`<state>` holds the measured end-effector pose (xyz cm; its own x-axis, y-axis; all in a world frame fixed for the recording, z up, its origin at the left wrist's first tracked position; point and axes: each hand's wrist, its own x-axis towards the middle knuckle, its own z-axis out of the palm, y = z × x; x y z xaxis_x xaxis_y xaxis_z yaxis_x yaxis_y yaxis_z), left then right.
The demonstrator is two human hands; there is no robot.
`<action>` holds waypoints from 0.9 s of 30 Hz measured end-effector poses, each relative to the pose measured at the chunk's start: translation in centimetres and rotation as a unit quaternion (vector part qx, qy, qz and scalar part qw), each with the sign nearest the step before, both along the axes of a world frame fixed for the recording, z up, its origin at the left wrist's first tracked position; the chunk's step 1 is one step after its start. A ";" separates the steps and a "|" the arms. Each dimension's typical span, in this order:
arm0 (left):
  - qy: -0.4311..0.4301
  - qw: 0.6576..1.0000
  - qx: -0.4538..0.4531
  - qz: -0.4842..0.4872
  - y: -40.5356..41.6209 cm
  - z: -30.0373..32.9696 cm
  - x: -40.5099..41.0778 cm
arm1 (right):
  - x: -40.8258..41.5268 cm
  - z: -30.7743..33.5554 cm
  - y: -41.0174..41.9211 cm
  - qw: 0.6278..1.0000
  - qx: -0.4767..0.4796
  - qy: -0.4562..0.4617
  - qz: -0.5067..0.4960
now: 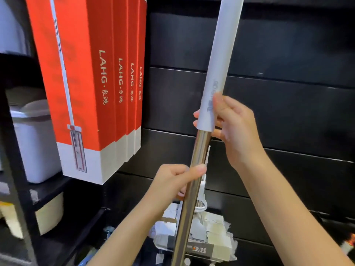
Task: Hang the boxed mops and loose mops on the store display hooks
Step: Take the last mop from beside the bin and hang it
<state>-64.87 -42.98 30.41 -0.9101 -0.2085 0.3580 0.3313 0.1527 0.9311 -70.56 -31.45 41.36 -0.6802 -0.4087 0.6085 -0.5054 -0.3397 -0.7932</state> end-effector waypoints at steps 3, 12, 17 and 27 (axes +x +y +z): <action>0.017 1.000 -0.004 0.004 -0.7 2.2 -1.1 | -0.8 2.4 -0.6 1.000 -0.004 0.016 -0.011; 0.054 0.998 -0.013 -0.028 -0.7 7.9 -4.3 | -3.0 8.1 -0.7 0.998 -0.024 0.055 -0.029; 0.071 0.997 -0.005 -0.020 -0.5 10.5 -5.9 | -3.8 10.7 -0.5 0.996 -0.049 0.071 -0.034; 0.088 0.996 0.013 -0.013 0.2 14.2 -8.7 | -5.4 14.5 -0.1 0.989 -0.072 0.117 -0.061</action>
